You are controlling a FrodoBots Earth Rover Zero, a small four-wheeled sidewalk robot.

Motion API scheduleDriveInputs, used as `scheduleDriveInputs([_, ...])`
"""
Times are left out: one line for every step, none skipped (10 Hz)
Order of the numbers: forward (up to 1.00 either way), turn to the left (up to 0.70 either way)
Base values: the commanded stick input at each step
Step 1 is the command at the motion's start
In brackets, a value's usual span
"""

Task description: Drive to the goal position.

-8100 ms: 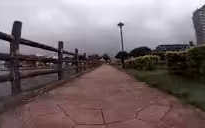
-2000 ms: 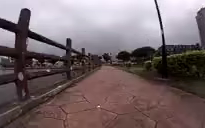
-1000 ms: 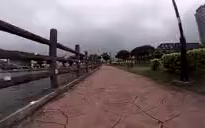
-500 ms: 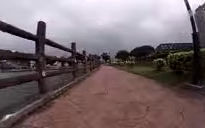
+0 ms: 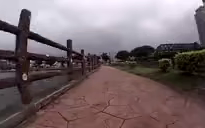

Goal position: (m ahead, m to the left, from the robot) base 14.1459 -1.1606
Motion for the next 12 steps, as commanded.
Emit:
scheduleDriveInputs([1.00,0.00])
scheduleDriveInputs([1.00,0.00])
scheduleDriveInputs([1.00,0.00])
scheduleDriveInputs([1.00,0.00])
scheduleDriveInputs([1.00,0.00])
scheduleDriveInputs([1.00,0.00])
scheduleDriveInputs([1.00,0.00])
scheduleDriveInputs([1.00,0.00])
scheduleDriveInputs([1.00,0.00])
scheduleDriveInputs([1.00,0.00])
scheduleDriveInputs([1.00,0.00])
scheduleDriveInputs([1.00,0.00])
